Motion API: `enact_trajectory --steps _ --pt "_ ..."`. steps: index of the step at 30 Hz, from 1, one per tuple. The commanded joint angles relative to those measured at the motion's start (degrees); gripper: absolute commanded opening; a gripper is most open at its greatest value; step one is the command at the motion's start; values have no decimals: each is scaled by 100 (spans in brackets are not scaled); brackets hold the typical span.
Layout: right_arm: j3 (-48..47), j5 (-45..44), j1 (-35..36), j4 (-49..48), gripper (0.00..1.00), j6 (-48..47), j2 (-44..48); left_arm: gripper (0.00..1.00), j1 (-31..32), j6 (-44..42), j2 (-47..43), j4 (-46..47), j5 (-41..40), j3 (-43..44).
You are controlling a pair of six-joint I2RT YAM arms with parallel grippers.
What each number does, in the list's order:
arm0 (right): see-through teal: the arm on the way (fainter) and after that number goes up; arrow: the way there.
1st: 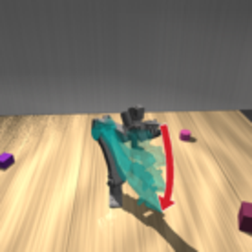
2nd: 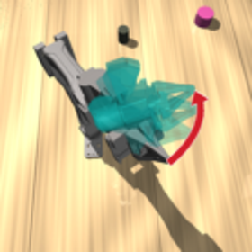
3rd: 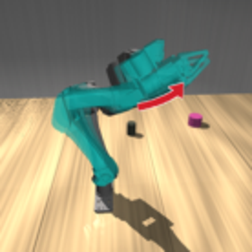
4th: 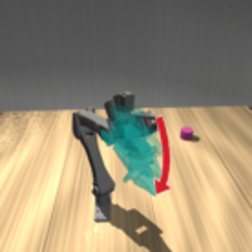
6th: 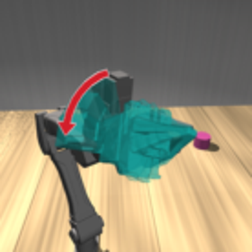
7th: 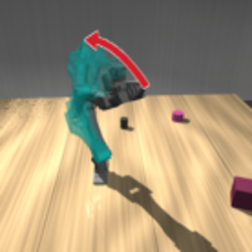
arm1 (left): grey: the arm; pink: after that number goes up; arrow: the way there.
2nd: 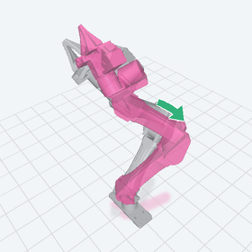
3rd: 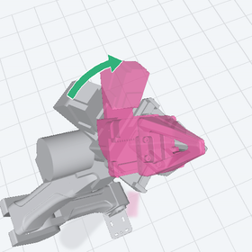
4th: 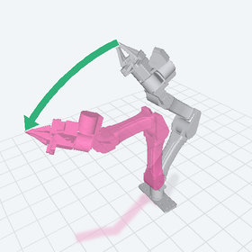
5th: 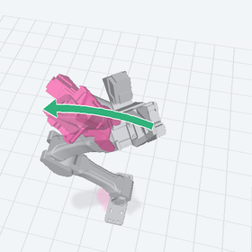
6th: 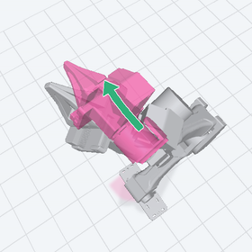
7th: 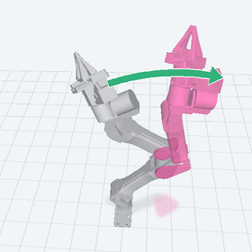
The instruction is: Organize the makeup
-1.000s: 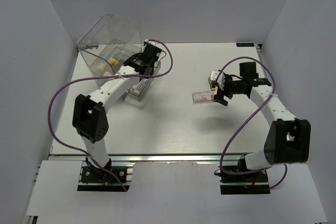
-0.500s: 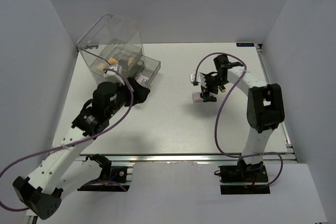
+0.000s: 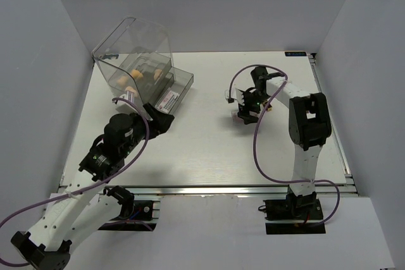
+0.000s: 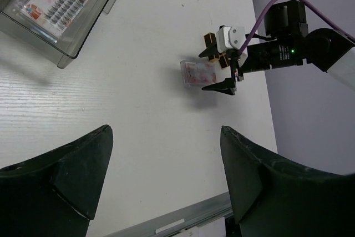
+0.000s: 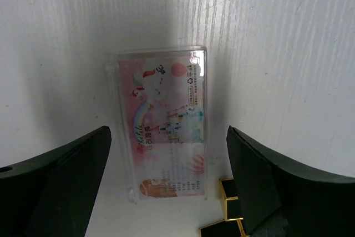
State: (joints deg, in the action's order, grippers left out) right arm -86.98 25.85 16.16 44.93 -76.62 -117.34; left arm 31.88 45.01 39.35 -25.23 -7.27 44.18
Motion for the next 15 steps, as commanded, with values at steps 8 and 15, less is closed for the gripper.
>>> enact_trajectory --steps 8,15 --pt "-65 -510 71 -10 89 59 -167 89 -15 -168 318 -34 -222 196" --pt "120 -730 106 77 66 -90 -175 91 -6 -344 450 -175 -477 547"
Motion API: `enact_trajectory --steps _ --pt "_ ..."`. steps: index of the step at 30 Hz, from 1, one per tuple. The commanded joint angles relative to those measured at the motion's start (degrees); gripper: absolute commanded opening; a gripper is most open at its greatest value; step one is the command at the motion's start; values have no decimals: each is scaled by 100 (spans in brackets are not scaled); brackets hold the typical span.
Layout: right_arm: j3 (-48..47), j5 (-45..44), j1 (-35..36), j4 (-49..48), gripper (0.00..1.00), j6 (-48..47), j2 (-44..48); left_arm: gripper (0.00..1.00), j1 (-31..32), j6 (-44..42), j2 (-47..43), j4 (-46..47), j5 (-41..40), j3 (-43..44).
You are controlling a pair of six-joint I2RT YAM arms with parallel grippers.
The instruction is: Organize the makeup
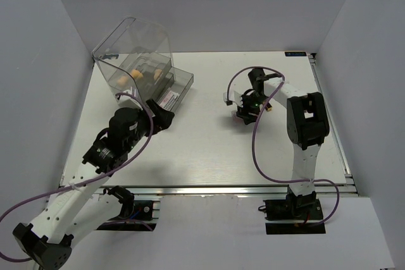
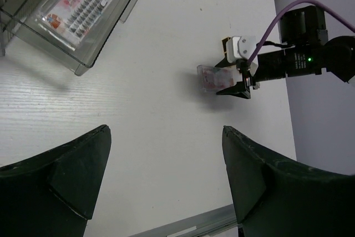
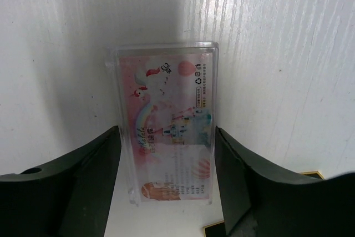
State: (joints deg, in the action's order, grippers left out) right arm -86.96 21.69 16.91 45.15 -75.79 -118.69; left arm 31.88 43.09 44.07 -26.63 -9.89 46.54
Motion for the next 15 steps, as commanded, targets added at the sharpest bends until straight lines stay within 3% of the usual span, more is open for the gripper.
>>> enact_trajectory --steps 1,10,15 --pt "144 -332 32 91 62 -190 -31 91 -15 -152 -39 -35 -241 337" --pt "548 369 172 161 36 -217 767 91 -6 -29 -434 -96 -706 355" --pt "259 985 453 319 24 -33 1146 91 -15 -38 -558 -228 -909 382"
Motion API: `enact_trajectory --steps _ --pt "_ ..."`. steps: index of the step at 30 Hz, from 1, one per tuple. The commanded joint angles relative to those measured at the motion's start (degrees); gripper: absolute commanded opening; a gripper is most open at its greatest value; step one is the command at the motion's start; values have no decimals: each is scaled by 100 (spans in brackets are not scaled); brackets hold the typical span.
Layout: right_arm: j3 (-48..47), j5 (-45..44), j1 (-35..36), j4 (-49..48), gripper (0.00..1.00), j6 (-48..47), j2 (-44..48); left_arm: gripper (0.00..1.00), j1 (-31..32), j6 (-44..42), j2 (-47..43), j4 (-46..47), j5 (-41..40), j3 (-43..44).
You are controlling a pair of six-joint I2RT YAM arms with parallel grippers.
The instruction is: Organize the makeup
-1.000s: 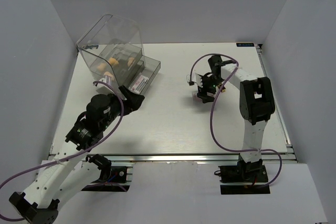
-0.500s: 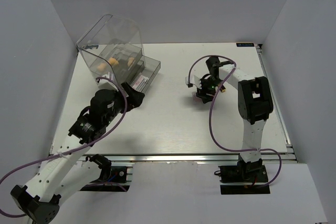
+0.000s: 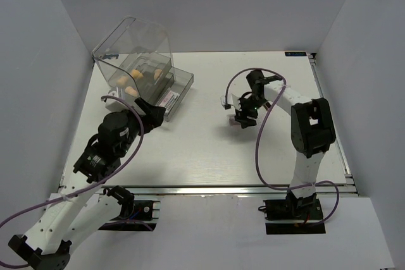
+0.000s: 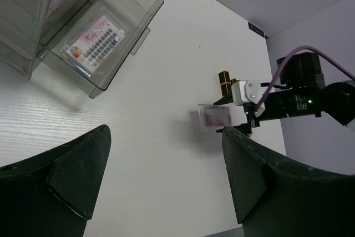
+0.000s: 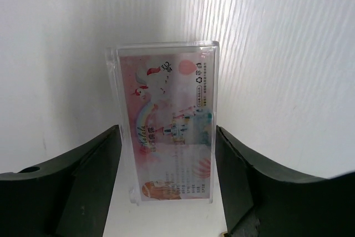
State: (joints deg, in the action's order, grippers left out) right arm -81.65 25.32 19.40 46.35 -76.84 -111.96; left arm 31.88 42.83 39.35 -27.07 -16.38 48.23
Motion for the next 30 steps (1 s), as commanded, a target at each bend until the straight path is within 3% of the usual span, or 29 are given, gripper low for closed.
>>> enact_trajectory --steps 1,2,3,10,19,30 --pt "-369 806 240 234 20 107 508 91 -15 -11 -94 -193 -295 222" --pt "-596 877 344 234 13 160 526 91 -6 -3 -129 -211 -356 231" --pt "-711 948 406 226 12 213 535 91 -6 6 -147 -228 -383 214" --pt "-1897 1106 872 -142 11 669 334 91 -15 85 -358 -413 -603 178" --pt "-3233 545 1487 -1847 13 1118 -317 91 -15 234 -858 -931 -1025 187" --pt "-2822 -18 2252 -4115 15 1259 -712 92 -15 296 -1263 -1397 -1438 240"
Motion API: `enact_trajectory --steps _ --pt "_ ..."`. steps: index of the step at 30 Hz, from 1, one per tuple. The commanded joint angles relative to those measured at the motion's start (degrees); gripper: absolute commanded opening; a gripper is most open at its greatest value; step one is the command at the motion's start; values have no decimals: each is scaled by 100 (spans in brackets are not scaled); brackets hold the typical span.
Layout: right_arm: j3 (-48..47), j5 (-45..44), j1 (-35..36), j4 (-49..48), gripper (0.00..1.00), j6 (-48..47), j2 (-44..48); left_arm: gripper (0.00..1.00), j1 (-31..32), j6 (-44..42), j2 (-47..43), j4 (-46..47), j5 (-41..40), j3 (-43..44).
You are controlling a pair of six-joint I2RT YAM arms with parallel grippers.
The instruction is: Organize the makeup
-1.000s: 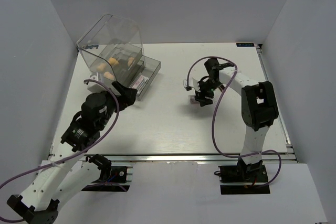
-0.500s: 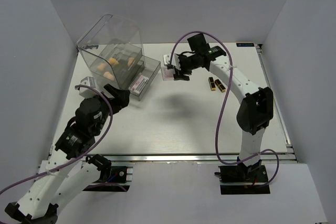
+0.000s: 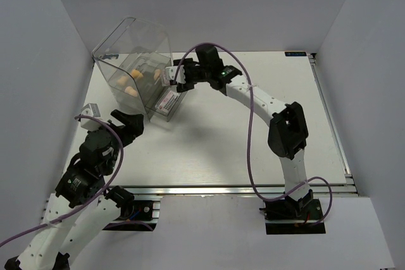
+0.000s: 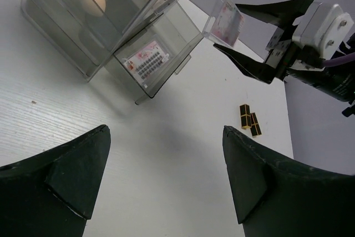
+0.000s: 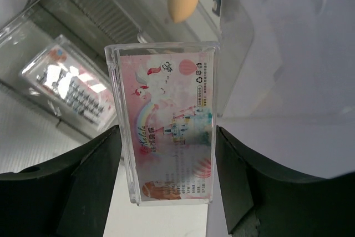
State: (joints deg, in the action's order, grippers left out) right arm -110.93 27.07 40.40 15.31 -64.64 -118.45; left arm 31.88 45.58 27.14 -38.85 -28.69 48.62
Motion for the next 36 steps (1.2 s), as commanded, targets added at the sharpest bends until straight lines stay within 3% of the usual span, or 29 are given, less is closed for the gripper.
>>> enact_trajectory --steps 1,5,15,16,31,36 --pt "151 -280 178 -1160 16 -22 -81 92 -15 38 -59 -228 -216 166" --pt "300 -422 345 -1785 20 -285 -274 92 -6 109 -147 -237 -207 69" --pt "616 -589 451 -2032 35 -725 -556 92 -6 153 -217 -246 -234 -2" --pt "704 -598 451 -2049 41 -743 -556 92 -6 153 -217 -237 -216 -10" --pt "1047 -800 451 -2260 89 -743 -653 93 -6 118 -42 -53 -84 -11" --pt "1091 -791 451 -2269 89 -734 -618 93 -6 91 2 26 -6 -11"
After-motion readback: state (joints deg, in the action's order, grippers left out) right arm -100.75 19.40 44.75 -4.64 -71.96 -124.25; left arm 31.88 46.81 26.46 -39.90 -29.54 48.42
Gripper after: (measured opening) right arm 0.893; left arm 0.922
